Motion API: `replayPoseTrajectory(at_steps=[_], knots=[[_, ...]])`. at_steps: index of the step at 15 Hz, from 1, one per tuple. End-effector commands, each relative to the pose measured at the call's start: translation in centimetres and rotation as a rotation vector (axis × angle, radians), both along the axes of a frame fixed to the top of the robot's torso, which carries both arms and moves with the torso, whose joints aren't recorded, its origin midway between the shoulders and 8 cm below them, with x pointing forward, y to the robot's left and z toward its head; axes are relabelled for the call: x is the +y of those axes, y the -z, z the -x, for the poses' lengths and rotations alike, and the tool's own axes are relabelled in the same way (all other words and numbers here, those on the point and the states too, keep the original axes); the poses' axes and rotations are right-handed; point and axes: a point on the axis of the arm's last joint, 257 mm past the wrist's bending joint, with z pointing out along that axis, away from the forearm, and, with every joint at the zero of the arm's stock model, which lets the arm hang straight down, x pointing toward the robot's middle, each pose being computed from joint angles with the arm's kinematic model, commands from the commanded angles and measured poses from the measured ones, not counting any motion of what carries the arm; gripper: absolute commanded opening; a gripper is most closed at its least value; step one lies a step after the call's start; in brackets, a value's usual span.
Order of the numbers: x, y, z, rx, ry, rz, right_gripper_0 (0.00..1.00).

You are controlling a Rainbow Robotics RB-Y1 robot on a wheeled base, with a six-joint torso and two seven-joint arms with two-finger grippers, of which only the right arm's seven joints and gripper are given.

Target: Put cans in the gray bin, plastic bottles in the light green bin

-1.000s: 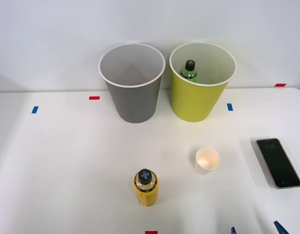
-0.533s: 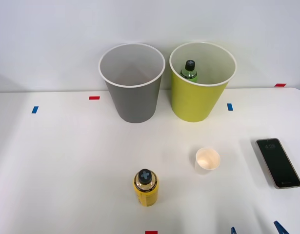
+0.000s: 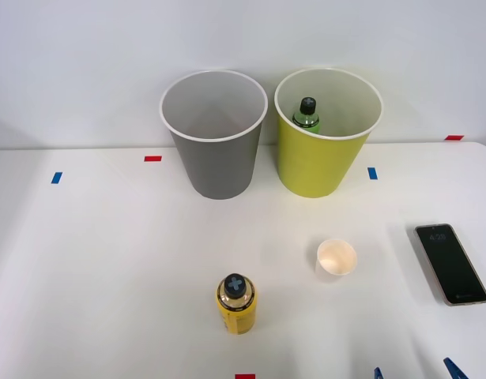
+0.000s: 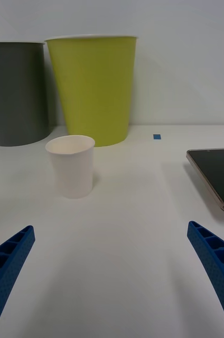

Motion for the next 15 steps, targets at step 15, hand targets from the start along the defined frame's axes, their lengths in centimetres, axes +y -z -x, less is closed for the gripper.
replayPoseTrajectory(at_steps=[15], knots=[[0.00, 0.00, 0.00, 0.000, 0.000, 0.000, 1.00]])
